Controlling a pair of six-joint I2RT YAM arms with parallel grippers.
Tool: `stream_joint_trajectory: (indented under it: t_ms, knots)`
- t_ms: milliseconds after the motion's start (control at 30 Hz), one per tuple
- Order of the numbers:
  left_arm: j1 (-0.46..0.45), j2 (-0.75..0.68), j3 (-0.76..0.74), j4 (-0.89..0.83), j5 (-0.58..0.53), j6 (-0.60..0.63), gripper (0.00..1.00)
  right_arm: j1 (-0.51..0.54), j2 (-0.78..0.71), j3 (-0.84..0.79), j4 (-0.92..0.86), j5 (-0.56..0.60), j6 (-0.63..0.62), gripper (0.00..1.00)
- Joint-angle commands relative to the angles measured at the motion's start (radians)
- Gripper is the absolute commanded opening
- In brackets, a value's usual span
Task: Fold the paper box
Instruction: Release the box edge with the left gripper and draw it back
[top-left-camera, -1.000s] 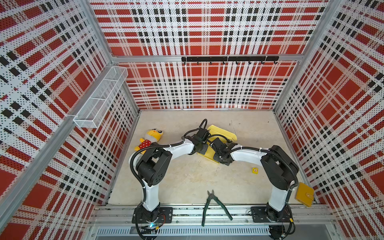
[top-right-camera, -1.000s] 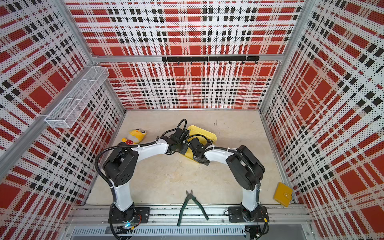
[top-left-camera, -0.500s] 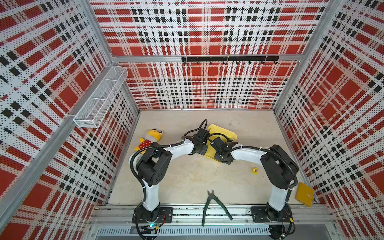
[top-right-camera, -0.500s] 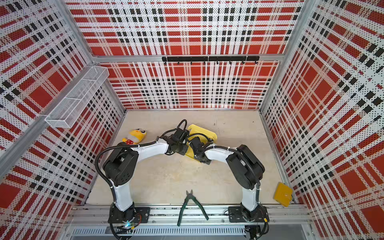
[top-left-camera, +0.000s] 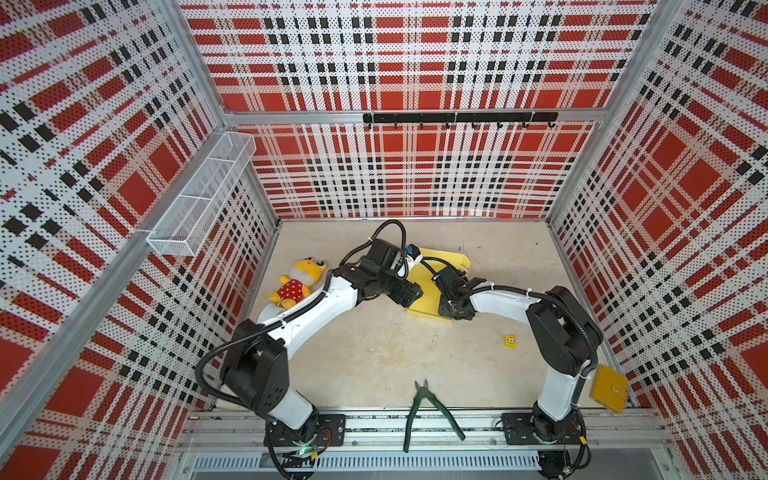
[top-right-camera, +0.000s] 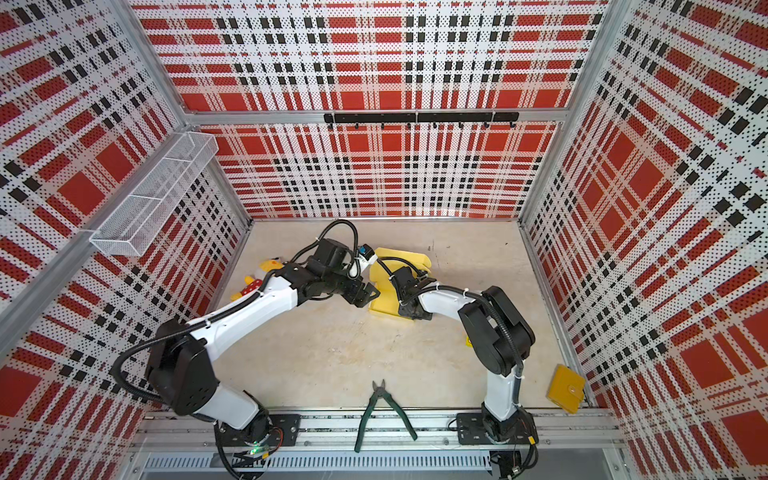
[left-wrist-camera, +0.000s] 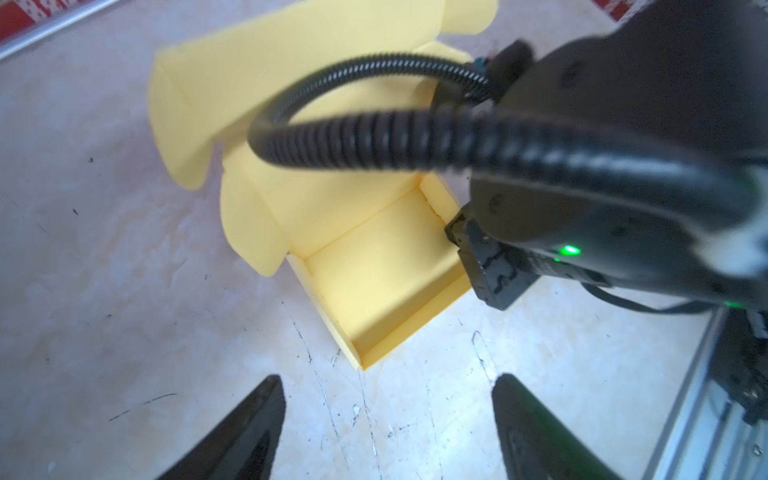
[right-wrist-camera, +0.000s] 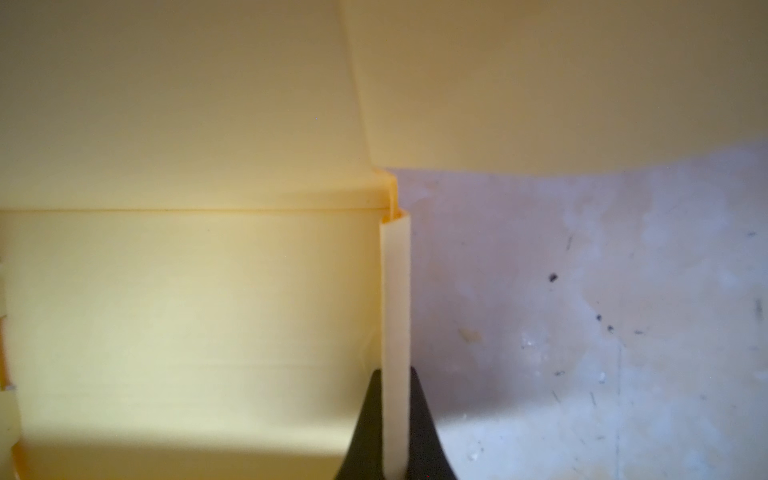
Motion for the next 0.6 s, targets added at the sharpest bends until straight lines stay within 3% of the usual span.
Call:
stream_joint_trajectory:
  t_ms: [0,167,333,567]
  knots:
    - [0.087,-0.013,0.008,-0.051,0.051,0.062,0.81,-0.004,-0.021,-0.024,0.003,-0.001,-0.149,0.0]
    - [0.178,-0.006,-0.015,-0.005,0.076,0.042,0.82,-0.004,-0.024,-0.031,0.05,-0.067,-0.289,0.0]
    - [0.162,0.029,-0.042,0.032,0.131,0.089,0.83,-0.003,-0.049,-0.065,0.119,-0.107,-0.349,0.0]
    - [0.167,0.123,-0.036,0.079,0.078,0.001,0.75,-0.003,-0.045,-0.077,0.164,-0.148,-0.355,0.0]
